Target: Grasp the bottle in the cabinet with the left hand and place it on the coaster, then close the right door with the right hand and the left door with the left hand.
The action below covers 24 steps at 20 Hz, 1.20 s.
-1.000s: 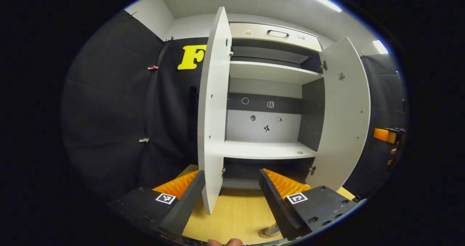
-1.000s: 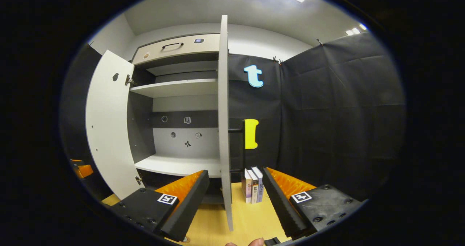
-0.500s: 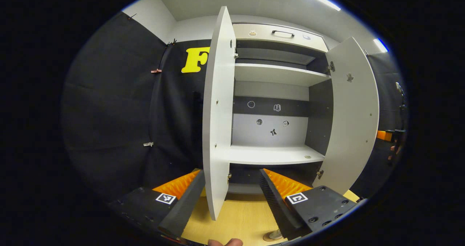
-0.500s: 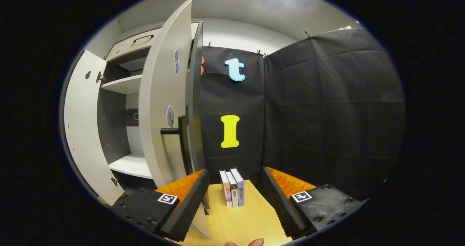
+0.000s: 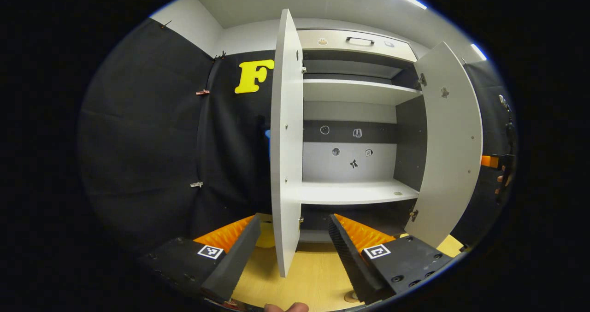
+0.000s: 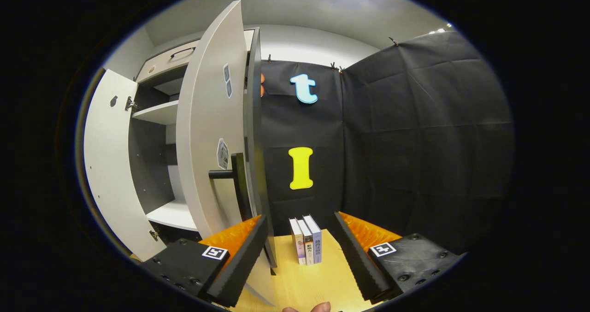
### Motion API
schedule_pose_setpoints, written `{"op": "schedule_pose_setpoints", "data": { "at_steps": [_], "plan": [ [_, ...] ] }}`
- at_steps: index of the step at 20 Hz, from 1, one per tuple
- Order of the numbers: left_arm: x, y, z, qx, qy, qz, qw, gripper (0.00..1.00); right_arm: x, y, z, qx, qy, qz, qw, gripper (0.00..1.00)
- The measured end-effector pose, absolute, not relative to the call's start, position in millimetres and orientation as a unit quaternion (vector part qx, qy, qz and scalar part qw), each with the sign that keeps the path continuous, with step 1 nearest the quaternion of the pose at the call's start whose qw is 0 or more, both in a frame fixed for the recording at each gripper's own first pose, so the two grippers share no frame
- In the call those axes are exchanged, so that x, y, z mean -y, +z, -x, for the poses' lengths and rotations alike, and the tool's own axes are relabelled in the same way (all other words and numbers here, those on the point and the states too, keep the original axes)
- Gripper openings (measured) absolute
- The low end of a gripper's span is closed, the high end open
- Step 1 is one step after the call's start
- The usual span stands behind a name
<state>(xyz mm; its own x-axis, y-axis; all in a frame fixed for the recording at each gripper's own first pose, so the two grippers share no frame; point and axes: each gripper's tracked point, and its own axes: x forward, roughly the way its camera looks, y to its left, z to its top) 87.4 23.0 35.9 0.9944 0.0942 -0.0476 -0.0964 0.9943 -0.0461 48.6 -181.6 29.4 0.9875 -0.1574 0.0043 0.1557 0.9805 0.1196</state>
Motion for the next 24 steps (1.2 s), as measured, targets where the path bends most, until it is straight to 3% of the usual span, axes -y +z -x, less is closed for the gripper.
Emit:
{"op": "schedule_pose_setpoints", "data": {
  "at_steps": [11, 24],
  "plan": [
    [-44.6, 31.9, -63.1, -0.028, 0.064, 0.024, 0.997, 0.95, 80.7, 29.6, -49.2, 0.008, 0.008, -0.070, 0.997, 0.96],
    [-73.4, 24.8, -69.2, -0.034, 0.091, 0.031, 0.995, 0.95, -14.2, 34.8, -95.6, 0.007, 0.088, -0.079, 0.993, 0.96]
  ]
}}
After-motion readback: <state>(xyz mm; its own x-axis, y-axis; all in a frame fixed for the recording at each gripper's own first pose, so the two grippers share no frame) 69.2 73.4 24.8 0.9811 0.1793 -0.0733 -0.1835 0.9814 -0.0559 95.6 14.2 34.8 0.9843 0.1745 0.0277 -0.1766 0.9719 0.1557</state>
